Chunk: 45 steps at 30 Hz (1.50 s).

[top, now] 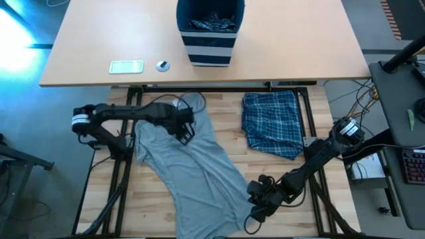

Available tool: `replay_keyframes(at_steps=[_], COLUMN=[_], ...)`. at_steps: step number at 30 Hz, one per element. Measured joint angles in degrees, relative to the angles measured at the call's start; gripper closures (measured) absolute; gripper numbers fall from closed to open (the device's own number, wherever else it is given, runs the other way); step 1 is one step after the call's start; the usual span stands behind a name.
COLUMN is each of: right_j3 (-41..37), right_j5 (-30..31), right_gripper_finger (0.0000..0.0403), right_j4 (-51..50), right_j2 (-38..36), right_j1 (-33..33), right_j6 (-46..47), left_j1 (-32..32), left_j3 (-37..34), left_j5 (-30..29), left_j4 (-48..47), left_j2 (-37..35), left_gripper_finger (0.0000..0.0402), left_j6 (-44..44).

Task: Fold Laundry from Bin
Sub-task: Fold the gray shirt

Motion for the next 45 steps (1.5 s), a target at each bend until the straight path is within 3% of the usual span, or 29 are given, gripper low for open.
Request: replay_keyframes(at_steps=[4, 8, 12, 17, 20, 24, 28, 35, 40, 45], right_j3=[-0.29, 0.07, 0.0, 0.26, 1.21, 4.06, 8.36, 9.54, 6.72, 6.47], right_j5=[0.87, 1.32, 2.35, 2.7, -0.71, -6.35, -6.99, 4.17, 8.7, 3.64], right_gripper_finger=[0.0385, 0.035, 0.0308, 0.028, 0.0274, 0.0273, 0.0273, 0.0273, 0.0273, 0.0273], right_j4=[0.32, 1.63, 3.23, 2.77, -0.19, -11.24, -14.35, -15.28, -13.88, -11.49], right_j2=[0.01, 1.05, 5.75, 10.0, 9.99, 6.7, 1.08, -2.25, 1.23, 7.75], right_j1=[0.61, 1.83, 2.03, 2.08, 2.48, 4.12, 3.64, -1.98, -2.48, -1.6], right_j6=[-0.73, -1.09, 2.11, 7.87, 11.97, 16.79, 16.11, 1.63, -0.56, 3.31], left_j1=[-11.28, -21.44, -28.59, -30.32, -30.2, -30.28, -30.19, -24.33, -13.77, 0.75], left_j3=[0.92, -0.44, -1.09, -1.05, -0.04, 3.52, 8.32, 17.79, 13.76, 7.22], left_j5=[0.75, -0.12, -6.09, -11.38, -11.77, -11.22, -9.22, -13.12, -15.81, -18.44], left_j4=[9.49, 22.37, 37.02, 50.68, 50.96, 49.24, 46.6, 29.39, 19.75, 20.74], left_j2=[-1.56, 0.86, 7.29, 18.76, 26.08, 31.73, 32.51, 27.87, 22.48, 18.57], left_gripper_finger=[0.0215, 0.0214, 0.0223, 0.0235, 0.0241, 0.0247, 0.0248, 0.0248, 0.0248, 0.0248], left_j6=[-0.08, -4.3, -7.23, -13.8, -20.39, -25.59, -21.32, -10.51, -8.45, -8.39])
